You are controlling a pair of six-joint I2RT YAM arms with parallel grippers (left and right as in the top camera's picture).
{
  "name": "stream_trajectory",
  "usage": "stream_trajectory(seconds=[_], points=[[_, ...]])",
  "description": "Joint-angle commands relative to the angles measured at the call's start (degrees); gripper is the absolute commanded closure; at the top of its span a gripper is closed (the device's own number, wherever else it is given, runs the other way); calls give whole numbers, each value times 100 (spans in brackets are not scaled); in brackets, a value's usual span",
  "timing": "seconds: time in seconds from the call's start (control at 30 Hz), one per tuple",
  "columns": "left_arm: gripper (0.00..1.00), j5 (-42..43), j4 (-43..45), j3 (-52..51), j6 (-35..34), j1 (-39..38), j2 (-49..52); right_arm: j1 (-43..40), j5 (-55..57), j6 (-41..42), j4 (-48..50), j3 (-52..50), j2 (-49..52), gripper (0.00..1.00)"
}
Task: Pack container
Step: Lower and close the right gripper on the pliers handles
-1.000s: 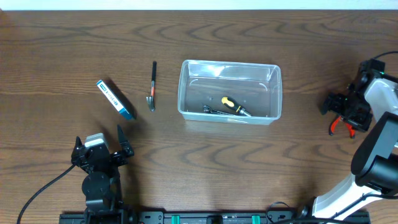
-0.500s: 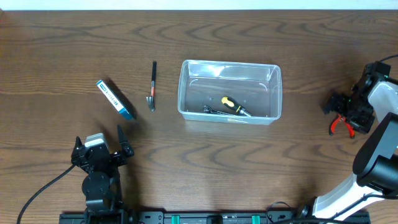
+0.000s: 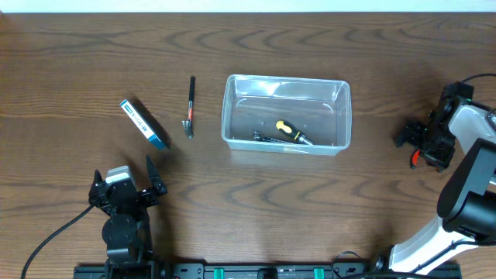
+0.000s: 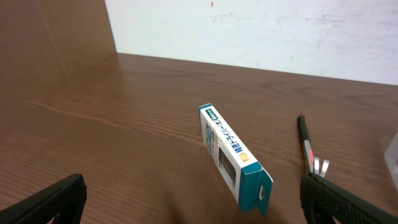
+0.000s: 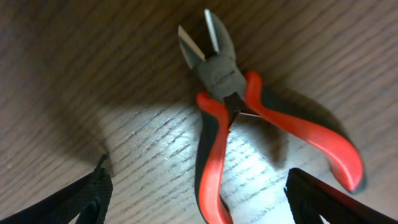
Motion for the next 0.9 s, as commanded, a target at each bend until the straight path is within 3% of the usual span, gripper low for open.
stream_trajectory(seconds=[0.0, 0.27, 0.4, 0.53, 0.73, 0.87], points=[[2, -7, -57, -160, 74, -17, -35, 70, 0, 109, 129, -179, 15, 10], [2, -7, -57, -160, 74, -17, -35, 68, 28, -28, 299, -262, 15, 23], [2, -7, -57, -160, 74, -17, -35, 66, 50, -50, 308, -262, 15, 38], [2, -7, -57, -160, 74, -17, -35, 66, 52, -50, 297, -262, 15, 42], [2, -7, -57, -160, 74, -17, -35, 66, 70, -48, 254, -262, 15, 70], [2, -7, -57, -160, 74, -17, -35, 59, 72, -48, 243, -262, 15, 80]])
